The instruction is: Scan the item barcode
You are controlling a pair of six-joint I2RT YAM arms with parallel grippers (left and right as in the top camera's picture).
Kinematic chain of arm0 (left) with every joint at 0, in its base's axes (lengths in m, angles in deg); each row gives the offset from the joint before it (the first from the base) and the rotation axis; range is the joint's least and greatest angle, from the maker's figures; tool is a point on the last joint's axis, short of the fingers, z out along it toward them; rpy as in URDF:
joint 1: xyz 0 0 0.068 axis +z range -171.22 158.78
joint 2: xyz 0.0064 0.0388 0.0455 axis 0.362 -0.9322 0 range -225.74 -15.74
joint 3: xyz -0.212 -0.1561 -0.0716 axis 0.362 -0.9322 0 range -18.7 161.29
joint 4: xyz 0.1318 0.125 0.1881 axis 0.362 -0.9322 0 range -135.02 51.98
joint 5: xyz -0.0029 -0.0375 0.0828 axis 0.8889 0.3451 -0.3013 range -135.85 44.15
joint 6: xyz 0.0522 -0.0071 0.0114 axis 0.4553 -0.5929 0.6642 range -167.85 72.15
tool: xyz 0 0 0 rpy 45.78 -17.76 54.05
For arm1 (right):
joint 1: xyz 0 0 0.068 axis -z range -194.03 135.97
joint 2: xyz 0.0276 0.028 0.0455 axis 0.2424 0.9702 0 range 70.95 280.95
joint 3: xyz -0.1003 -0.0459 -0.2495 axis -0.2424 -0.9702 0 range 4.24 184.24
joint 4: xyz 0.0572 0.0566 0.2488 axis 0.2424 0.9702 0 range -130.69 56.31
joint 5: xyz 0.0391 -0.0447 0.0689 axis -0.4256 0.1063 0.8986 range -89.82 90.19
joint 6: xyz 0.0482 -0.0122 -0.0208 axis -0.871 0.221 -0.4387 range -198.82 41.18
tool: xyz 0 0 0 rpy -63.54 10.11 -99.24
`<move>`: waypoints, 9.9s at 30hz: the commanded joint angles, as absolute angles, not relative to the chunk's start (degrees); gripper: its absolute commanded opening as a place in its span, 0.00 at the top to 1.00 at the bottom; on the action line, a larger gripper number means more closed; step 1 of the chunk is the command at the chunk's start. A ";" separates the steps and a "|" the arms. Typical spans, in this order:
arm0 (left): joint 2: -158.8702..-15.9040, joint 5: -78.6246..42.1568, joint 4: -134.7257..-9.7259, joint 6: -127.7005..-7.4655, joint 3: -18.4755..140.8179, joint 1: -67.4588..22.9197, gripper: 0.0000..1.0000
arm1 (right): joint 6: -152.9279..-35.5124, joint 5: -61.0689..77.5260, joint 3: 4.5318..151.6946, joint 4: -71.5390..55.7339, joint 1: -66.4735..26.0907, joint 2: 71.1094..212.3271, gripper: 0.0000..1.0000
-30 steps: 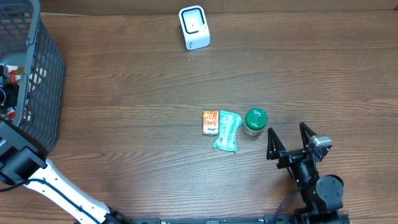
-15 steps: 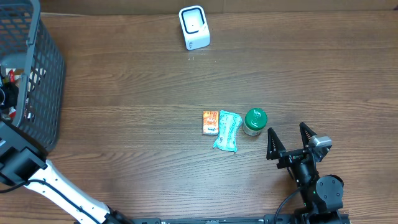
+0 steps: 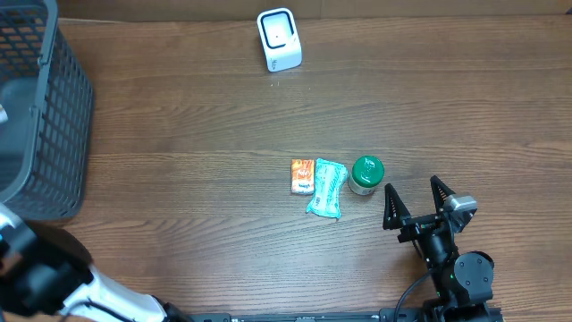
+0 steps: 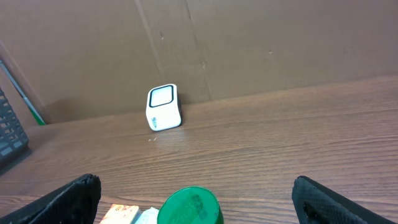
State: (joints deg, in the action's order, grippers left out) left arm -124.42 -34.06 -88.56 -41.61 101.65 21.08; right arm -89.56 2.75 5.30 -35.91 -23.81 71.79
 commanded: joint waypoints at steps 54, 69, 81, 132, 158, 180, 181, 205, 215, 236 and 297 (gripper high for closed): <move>-108.27 -53.53 -68.78 -95.88 34.05 -52.36 0.50 | -89.96 2.40 4.68 -36.04 -23.59 71.11 0.00; -107.44 -52.92 -72.96 -86.92 40.71 -52.25 0.00 | -89.96 2.43 4.68 -36.04 -23.59 71.11 0.00; -107.38 -52.02 -92.83 -80.66 54.90 -45.03 0.00 | -89.96 2.40 4.68 -36.04 -23.59 71.11 0.00; -108.27 -42.56 -74.84 -100.84 35.01 -38.50 0.76 | -89.94 2.40 4.68 -36.04 -23.59 71.11 0.00; -114.22 -41.80 -76.43 -99.00 36.63 -38.30 0.96 | -89.96 2.43 4.68 -36.04 -23.59 71.11 0.00; -114.22 -46.41 -100.04 -80.42 57.85 -37.32 0.96 | -89.96 2.43 4.68 -36.04 -23.59 71.11 0.00; -114.24 -46.74 -100.61 -80.38 57.85 -37.32 0.96 | -89.96 2.43 4.68 -36.04 -23.59 71.11 0.00; -115.70 -53.80 -97.50 -77.39 51.20 -34.48 0.30 | -89.96 2.40 4.68 -36.04 -23.59 71.11 0.00; -115.70 -53.42 -96.21 -69.80 51.49 -25.52 0.18 | -89.96 2.43 4.68 -36.04 -23.59 71.11 0.00; -115.70 -53.34 -94.51 -68.16 51.47 -14.76 0.00 | -89.96 2.43 4.68 -36.04 -23.63 71.11 0.00; -115.70 -53.34 -94.51 -68.16 51.47 -14.76 0.00 | -89.96 2.43 4.68 -36.04 -23.63 71.11 0.00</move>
State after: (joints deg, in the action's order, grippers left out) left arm -115.35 -52.59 -94.57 -68.82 51.69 -14.74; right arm -89.56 2.75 5.30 -35.89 -23.81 71.74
